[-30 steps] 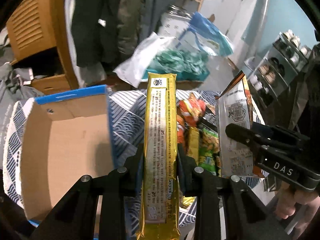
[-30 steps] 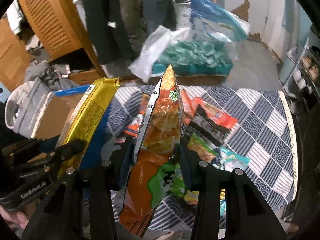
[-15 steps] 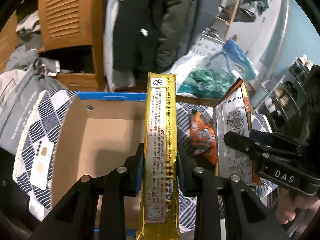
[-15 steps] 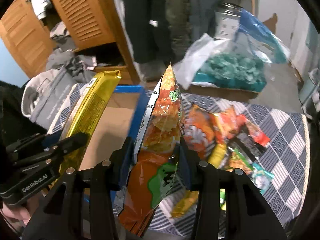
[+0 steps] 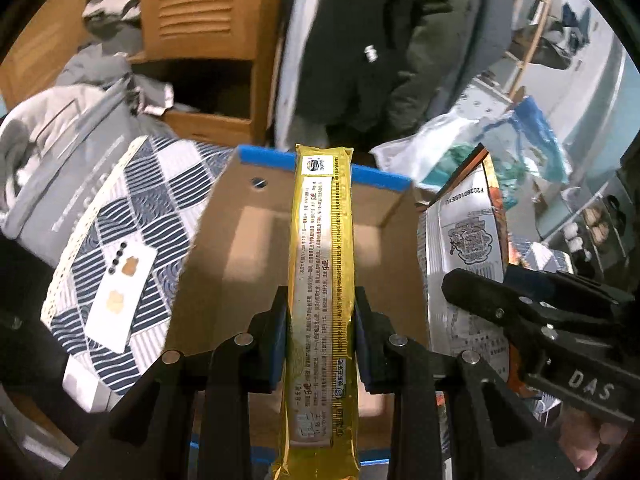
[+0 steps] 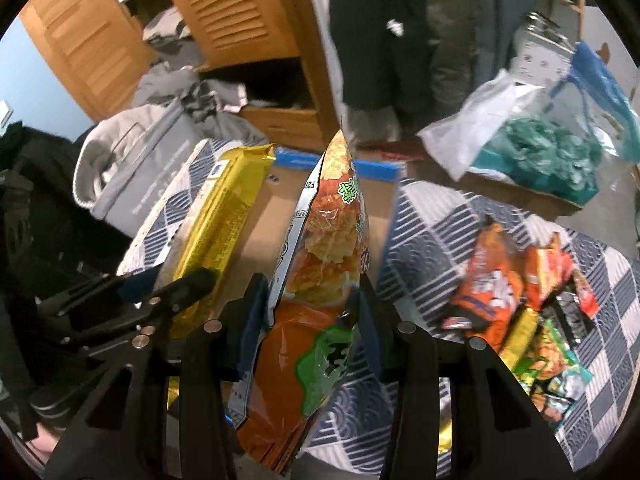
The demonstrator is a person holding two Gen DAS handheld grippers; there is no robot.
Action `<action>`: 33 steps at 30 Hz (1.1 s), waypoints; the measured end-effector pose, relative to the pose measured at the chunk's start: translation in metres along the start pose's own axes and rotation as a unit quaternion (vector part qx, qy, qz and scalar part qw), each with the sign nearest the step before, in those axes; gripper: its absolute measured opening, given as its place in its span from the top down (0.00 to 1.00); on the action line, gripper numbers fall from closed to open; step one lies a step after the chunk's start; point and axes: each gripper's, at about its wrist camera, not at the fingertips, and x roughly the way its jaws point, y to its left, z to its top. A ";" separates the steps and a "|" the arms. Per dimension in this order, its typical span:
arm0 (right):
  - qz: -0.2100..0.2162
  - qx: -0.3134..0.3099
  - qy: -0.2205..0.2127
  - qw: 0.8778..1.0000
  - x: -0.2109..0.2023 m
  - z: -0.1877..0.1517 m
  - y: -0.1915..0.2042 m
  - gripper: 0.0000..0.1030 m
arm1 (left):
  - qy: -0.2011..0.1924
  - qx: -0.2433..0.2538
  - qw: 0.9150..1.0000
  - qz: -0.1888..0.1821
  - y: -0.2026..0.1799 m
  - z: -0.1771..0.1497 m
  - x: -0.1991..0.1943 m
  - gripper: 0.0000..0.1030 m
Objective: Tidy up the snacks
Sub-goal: 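Lower both snacks into the box and open both grippers, then move both open grippers back over the snack pile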
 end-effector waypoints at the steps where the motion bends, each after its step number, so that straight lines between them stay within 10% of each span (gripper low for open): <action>1: 0.001 -0.003 0.003 1.000 0.004 0.000 0.004 0.59 | 0.003 -0.004 1.000 0.005 0.004 -0.001 0.002 0.72; 18: -0.001 -0.033 0.053 0.998 0.049 -0.003 0.032 0.56 | 0.014 -0.033 0.998 0.056 0.034 -0.011 0.010 0.71; 33: -0.035 -0.011 0.010 0.999 0.018 -0.004 0.010 0.26 | -0.026 -0.003 0.997 0.076 0.012 -0.001 -0.011 0.43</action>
